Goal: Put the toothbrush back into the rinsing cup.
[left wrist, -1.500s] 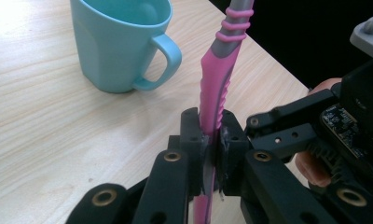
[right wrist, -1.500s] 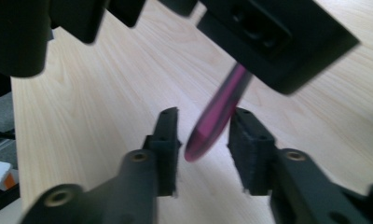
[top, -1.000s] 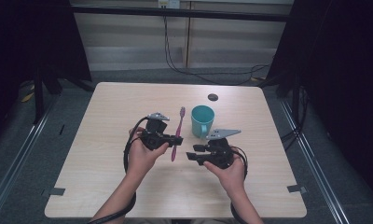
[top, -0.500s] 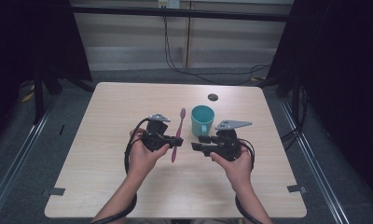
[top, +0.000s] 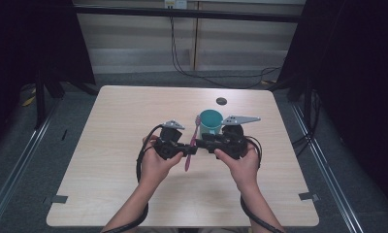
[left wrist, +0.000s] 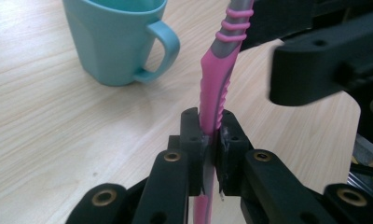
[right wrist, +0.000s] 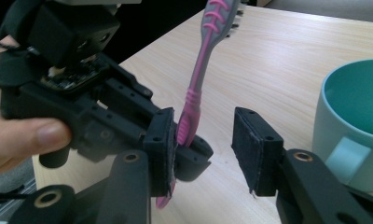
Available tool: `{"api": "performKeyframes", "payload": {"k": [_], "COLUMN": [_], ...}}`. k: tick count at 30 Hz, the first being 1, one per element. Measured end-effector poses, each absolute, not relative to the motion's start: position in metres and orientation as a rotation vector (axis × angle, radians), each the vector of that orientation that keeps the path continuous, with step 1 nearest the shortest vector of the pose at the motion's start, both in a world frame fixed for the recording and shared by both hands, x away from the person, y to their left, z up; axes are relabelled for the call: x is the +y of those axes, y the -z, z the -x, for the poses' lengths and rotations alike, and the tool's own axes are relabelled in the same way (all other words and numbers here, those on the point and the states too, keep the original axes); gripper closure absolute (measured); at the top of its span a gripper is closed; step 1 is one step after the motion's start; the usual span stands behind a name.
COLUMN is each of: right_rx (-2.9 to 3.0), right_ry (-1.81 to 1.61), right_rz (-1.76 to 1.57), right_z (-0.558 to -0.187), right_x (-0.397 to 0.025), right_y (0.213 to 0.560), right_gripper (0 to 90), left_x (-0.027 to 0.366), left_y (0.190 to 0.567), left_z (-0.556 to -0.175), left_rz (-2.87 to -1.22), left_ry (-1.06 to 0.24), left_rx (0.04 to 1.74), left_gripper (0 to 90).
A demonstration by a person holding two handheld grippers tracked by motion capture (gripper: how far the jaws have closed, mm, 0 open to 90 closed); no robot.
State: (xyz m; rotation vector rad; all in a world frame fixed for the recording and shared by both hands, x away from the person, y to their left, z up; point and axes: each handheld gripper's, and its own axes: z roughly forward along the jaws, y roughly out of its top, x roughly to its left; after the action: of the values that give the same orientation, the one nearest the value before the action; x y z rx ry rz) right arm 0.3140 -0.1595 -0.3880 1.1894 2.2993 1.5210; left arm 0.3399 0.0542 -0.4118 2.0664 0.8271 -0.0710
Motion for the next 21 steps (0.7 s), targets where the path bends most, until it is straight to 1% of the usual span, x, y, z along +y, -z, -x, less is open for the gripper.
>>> {"api": "performKeyframes", "payload": {"k": [6, 13, 21], "right_rx": [2.27, 2.268, 2.231], "right_ry": [-1.559, -1.559, -1.606], "right_rz": [-1.217, -1.22, -1.255], "right_z": [-0.318, -0.32, -0.32], "right_x": [-0.162, -0.162, -0.164], "right_y": [0.383, 0.38, 0.382], "right_gripper": [64.1, 66.0, 76.5], "left_x": [0.05, 0.044, 0.04], "left_y": [0.413, 0.413, 0.411], "left_z": [-0.338, -0.336, -0.335], "left_rz": [-2.069, -2.067, -2.062], "left_ry": [0.077, 0.079, 0.081], "left_rx": [0.815, 0.799, 0.793], "left_gripper": [83.5, 83.5, 83.4]}}
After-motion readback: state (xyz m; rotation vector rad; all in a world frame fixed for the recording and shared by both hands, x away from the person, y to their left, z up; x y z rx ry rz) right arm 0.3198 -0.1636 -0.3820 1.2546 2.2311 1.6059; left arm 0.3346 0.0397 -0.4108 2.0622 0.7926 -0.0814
